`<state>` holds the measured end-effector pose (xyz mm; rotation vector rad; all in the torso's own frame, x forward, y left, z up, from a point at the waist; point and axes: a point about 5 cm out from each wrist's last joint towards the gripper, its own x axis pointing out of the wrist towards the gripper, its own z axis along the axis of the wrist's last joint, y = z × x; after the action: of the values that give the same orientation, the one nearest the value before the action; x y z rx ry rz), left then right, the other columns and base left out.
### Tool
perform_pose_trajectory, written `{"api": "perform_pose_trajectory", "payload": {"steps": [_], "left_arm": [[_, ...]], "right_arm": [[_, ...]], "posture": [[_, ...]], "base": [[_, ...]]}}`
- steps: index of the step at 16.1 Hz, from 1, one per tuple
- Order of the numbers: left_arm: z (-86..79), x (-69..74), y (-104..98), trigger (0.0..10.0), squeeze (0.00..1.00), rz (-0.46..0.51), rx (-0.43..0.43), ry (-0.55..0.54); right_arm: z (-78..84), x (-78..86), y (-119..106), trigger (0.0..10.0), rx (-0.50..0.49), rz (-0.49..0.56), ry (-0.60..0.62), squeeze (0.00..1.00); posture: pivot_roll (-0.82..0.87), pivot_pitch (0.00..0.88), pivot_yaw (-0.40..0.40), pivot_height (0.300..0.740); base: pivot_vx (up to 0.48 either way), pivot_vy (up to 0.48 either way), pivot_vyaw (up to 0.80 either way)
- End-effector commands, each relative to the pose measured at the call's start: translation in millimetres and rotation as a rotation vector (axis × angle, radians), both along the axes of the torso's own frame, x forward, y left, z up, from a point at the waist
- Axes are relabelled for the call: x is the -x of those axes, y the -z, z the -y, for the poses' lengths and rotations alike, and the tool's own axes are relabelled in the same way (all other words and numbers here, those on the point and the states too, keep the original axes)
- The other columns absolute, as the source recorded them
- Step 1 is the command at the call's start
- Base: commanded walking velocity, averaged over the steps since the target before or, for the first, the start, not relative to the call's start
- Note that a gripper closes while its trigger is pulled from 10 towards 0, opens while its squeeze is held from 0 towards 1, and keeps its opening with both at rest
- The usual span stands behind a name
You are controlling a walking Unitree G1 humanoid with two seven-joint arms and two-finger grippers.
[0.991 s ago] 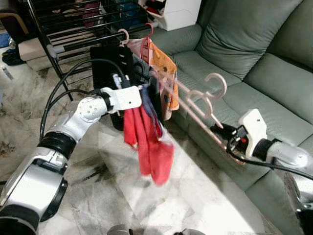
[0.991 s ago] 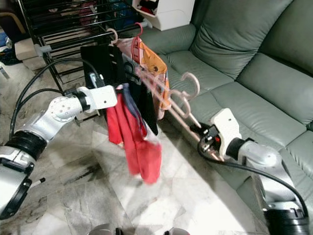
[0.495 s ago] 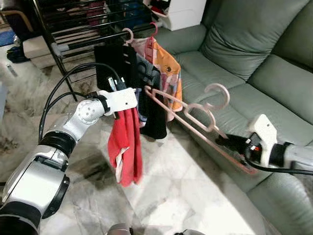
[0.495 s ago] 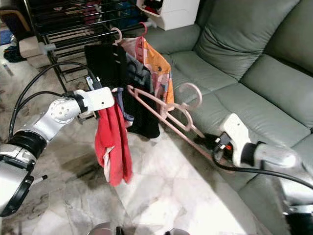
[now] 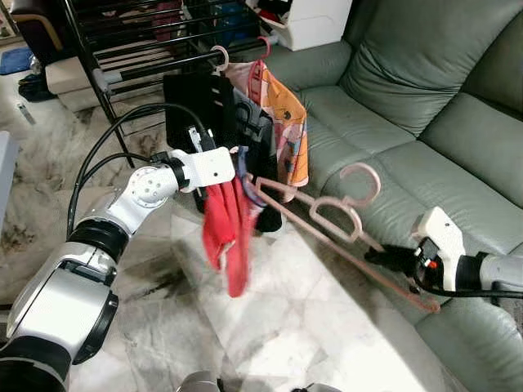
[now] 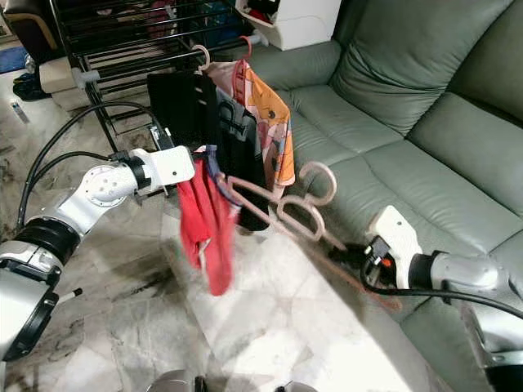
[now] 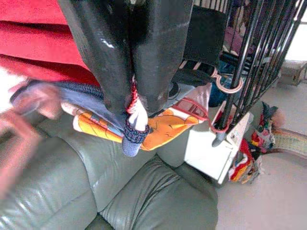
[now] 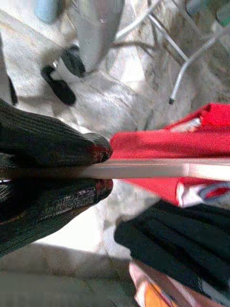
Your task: Hang hanger
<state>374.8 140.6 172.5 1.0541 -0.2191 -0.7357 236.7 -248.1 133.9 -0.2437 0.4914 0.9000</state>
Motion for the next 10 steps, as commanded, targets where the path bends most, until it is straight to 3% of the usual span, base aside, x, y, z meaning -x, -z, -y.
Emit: {"api": "perform_pose_trajectory", "payload": {"steps": [1, 6, 10], "left_arm": [[-1.2, -4.5, -12, 10.0, 0.0, 0.05, -0.002, -0.011], [7.6, -1.8, -20, 10.0, 0.0, 0.059, 0.055, 0.063], [-8.6, -3.2, -5, 10.0, 0.0, 0.058, -0.065, -0.003]], "right_arm": [[-3.1, 2.1, -5, 10.0, -0.006, -0.002, -0.044, 0.0], [1.8, 2.8, -3, 10.0, 0.014, -0.012, -0.031, 0.0], [16.3, -0.8, -13, 10.0, 0.067, 0.008, -0.019, 0.0]], "posture": [[-0.05, 0.0, 0.013, 0.74], [-0.05, 0.0, 0.012, 0.74], [-0.05, 0.0, 0.014, 0.74]], "base": [[0.0, 0.0, 0.0], [0.0, 0.0, 0.0], [0.0, 0.0, 0.0]]}}
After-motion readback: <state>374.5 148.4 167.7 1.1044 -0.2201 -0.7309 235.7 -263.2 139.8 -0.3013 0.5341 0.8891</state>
